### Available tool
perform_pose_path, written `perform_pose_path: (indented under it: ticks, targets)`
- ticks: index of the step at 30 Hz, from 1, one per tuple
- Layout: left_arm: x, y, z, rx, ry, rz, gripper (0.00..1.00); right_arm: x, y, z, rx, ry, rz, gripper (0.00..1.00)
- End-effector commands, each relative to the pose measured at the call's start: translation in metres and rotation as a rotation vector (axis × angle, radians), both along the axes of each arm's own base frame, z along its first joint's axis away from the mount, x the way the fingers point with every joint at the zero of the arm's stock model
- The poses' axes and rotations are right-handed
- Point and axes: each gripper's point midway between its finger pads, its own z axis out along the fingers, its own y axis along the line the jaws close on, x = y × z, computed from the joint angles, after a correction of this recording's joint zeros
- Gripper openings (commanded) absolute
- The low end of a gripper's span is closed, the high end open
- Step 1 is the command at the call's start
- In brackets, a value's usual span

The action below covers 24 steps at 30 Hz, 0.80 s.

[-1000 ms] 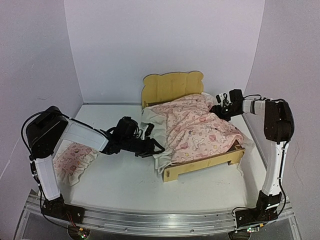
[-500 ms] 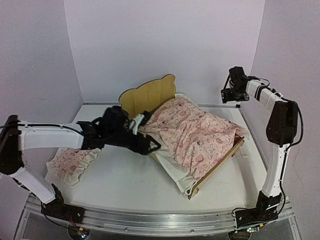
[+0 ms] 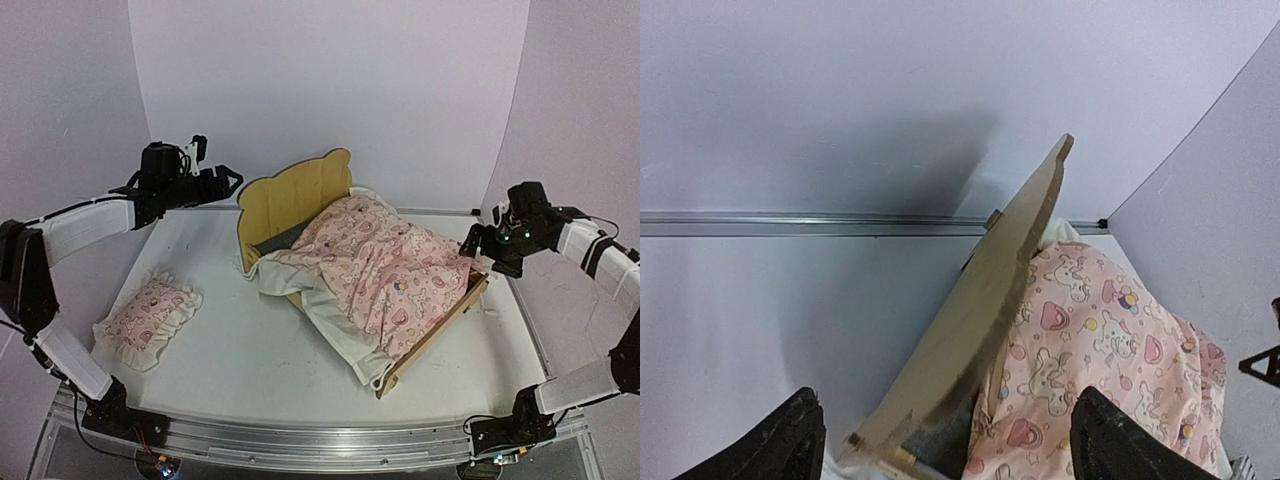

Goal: Set up the pet bed

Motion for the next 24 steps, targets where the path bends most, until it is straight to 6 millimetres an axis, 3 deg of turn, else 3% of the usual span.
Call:
perform_pose_path:
  ticks: [1,4,7,13,18,22,24]
  targets:
    - [0.030,-0.033,0.040,-0.094,-0.100,-0.161,0.86,-0.014,0.005,-0.002,0.168,-0.002,-0.016,0.98]
    - [0.043,-0.055,0.035,-0.110,-0.096,-0.276,0.85,-0.025,0.007,-0.019,0.222,0.048,-0.011,0.98]
    - [0.044,-0.074,0.017,-0.153,-0.032,-0.392,0.78,-0.027,0.012,-0.029,0.260,0.079,-0.016,0.98]
    - [0.010,-0.088,0.005,-0.143,-0.010,-0.458,0.74,-0.012,0.022,-0.038,0.317,0.069,0.011,0.98]
    - [-0.030,-0.101,-0.007,-0.152,0.043,-0.519,0.73,0.024,0.023,-0.046,0.295,0.049,0.036,0.98]
    - [-0.070,-0.107,-0.013,-0.151,0.073,-0.539,0.72,0.068,0.011,-0.051,0.203,0.029,0.023,0.98]
    - [-0.093,-0.113,-0.020,-0.146,0.094,-0.548,0.73,0.093,0.016,-0.053,0.208,0.028,0.051,0.98]
